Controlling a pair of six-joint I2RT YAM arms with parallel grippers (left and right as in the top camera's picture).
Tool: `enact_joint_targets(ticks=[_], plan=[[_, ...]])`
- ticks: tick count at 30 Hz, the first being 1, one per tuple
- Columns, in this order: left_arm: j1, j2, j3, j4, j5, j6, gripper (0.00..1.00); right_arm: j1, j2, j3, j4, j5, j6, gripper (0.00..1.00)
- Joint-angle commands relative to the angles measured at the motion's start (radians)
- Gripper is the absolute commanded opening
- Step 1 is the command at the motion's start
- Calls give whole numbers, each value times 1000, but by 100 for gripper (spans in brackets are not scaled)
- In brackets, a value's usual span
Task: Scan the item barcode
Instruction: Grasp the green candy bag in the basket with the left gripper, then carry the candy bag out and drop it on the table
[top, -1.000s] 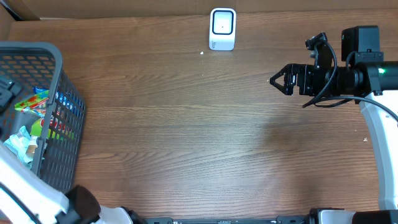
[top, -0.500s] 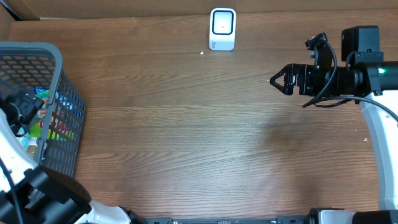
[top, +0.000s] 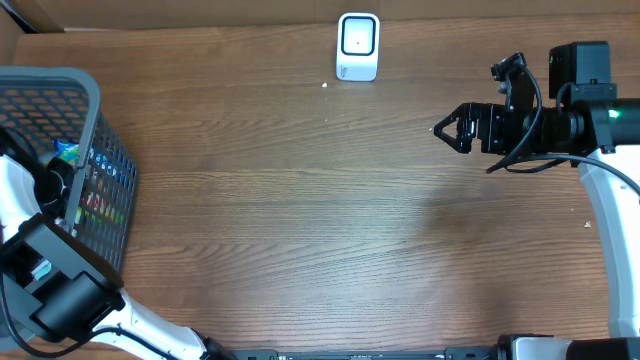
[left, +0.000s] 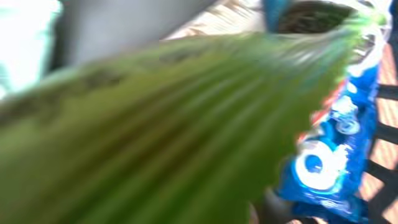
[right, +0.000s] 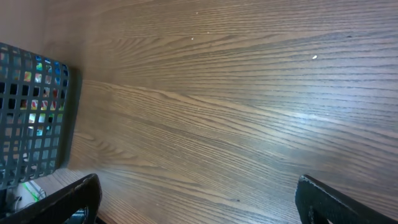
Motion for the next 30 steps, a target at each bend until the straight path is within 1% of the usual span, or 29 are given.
enact_joint_targets(ticks=[1,4,7,11,13,16,17,19,21,24,26,30], plan=[[4,54,-8,-13,51,12,4,5,-4,19,3,-3,3,100],[4,51,33,-57,75,13,4,5,-4,19,3,-2,3,100],[4,51,125,-156,77,16,4,5,-4,19,3,-2,3,100],[4,43,327,-345,77,16,4,5,-4,19,3,-2,3,100],[4,25,467,-463,77,16,4,5,-4,19,4,-2,3,100],[4,-30,645,-602,77,16,4,5,-4,19,4,-2,3,100],[4,-53,685,-628,77,16,4,5,-4,19,4,-2,3,100],[-2,-122,750,-663,77,16,4,5,-4,19,5,-2,3,100],[-17,-183,765,-667,91,20,4,5,-4,19,6,-2,3,100],[-73,-277,764,-667,132,61,4,5,-4,19,11,-2,3,100],[-142,-322,764,-667,157,93,4,5,-4,19,14,-2,3,100],[-353,-367,764,-663,194,135,4,5,-4,19,14,-2,3,100]])
